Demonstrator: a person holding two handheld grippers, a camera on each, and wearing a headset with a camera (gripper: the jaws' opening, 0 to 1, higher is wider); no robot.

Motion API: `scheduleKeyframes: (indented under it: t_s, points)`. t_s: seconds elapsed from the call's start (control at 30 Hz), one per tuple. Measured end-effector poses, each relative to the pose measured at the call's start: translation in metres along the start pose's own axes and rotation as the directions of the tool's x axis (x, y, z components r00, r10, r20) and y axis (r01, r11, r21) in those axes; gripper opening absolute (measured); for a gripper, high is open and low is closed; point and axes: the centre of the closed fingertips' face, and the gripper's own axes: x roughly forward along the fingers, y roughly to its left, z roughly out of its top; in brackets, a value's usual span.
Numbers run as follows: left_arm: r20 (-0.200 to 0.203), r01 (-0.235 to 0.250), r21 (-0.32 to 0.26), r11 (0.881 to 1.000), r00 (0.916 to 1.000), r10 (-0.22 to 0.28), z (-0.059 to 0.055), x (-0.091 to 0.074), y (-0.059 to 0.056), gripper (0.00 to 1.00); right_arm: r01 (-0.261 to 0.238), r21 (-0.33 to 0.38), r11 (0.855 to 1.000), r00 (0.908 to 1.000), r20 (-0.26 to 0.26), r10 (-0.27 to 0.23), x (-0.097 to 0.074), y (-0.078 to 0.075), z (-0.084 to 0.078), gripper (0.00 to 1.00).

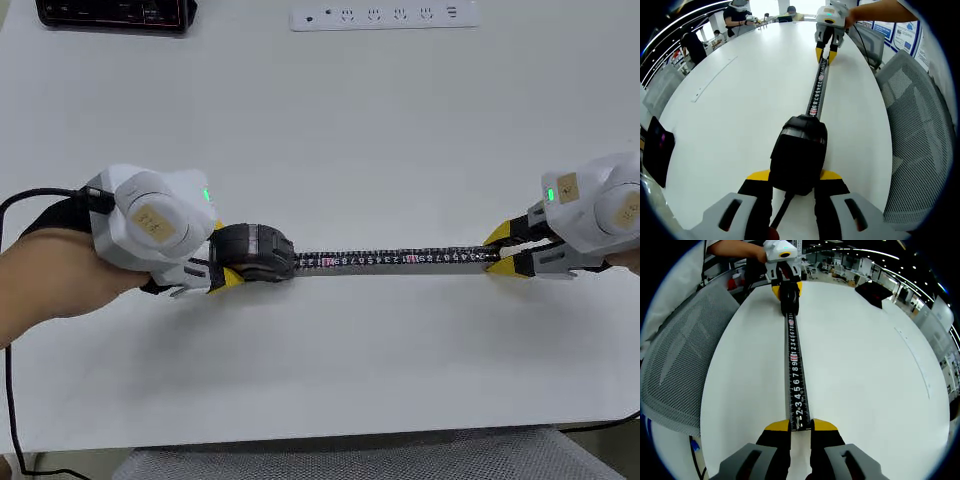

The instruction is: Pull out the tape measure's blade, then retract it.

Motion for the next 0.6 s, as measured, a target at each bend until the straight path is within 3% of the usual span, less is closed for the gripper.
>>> scheduleKeyframes:
  t_s: [0.6]
  points:
    - [0.003,-0.011,-0.028,1.000,0.9999,0.011,0.0005,-0.0001,0.0004,0.28,-0.001,0.003,1.000,0.9999,-0.017,0.002,0.0005,0.0000,0.0009,0.12]
